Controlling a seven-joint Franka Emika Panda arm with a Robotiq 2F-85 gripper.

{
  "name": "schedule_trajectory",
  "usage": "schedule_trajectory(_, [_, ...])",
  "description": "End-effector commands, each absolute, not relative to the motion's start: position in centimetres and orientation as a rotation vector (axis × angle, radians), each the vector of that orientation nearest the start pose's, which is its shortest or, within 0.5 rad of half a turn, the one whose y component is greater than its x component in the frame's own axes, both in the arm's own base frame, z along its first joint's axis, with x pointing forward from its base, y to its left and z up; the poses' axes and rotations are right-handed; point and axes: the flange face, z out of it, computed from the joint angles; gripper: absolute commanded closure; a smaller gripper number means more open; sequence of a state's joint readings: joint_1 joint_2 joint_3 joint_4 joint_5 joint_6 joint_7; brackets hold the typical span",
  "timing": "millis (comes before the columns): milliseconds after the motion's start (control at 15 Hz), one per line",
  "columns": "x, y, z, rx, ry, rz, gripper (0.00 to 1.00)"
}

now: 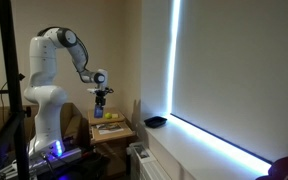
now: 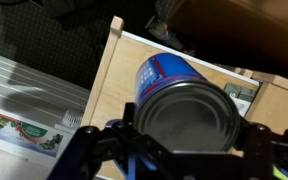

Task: Pick the tin from the tray and place it in the drawer

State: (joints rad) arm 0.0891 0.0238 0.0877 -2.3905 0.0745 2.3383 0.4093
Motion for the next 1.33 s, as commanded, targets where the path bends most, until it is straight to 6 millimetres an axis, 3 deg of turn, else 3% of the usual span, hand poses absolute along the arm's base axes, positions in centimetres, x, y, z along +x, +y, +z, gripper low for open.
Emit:
schedule_trajectory(0, [52.0, 8.4, 29.5, -3.035, 0.585, 0.069, 0.42])
schedule_trajectory(67, [50.0, 8.6, 29.8, -3.058, 0.512, 0.1, 0.17])
schedule_trajectory(200, [51.2, 8.4, 28.9, -3.047, 0.558, 0.096, 0.17])
schedule_trajectory(267, [51.4, 8.4, 28.6, -3.046, 0.565, 0.099, 0.42])
schedule_trajectory(933, [51.4, 12.2, 18.6, -3.042, 0.743, 0.029, 0.42])
schedule_trajectory(1267, [52.2, 10.4, 16.9, -3.017, 0.921, -0.142, 0.42])
